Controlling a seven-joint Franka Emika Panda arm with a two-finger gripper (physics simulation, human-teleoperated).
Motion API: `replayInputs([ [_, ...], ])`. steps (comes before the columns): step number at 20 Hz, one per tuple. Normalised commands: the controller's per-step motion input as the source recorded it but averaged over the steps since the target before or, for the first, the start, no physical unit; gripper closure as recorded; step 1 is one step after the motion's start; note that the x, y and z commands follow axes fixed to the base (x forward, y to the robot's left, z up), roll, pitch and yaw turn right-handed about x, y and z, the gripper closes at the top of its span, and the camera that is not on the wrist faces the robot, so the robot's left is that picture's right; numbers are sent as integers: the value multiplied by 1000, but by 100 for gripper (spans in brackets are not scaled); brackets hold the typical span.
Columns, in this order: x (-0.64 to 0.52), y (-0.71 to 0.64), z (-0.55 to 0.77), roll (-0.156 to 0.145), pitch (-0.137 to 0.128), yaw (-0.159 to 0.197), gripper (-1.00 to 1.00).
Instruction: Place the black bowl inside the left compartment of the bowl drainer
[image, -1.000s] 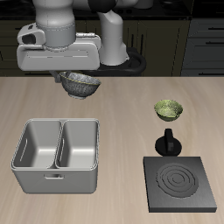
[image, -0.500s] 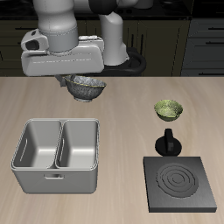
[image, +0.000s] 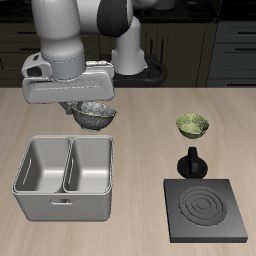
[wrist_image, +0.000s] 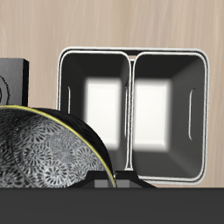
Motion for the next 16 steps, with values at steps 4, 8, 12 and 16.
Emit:
replayInputs([
  [4,24,10,-245,9,19,-13,100],
  [8,34,28,-243,4,34,-3,100],
  [12,34,-1,-269,7,33,-23,100],
  [16,-20,49,-127,7,14,-15,100],
])
